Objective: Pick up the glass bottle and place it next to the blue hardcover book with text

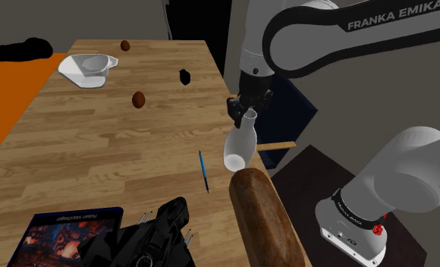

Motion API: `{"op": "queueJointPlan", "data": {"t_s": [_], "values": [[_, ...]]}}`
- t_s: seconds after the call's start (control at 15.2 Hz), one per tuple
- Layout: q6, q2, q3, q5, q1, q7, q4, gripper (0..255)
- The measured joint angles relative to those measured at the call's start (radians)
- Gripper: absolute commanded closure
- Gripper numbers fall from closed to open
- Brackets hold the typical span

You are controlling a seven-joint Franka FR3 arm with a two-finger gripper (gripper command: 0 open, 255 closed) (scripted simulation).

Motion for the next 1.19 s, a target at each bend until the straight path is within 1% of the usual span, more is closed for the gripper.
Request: {"op": "queueJointPlan", "data": {"t_s": [0.46,1.19], "values": [[-0.103,-0.031,-0.015,-0.006,-0.001,0.0,0.072,255],[-0.253,-0.048,-0.035,-0.018,-0.008,0.001,0.206,255]]}}
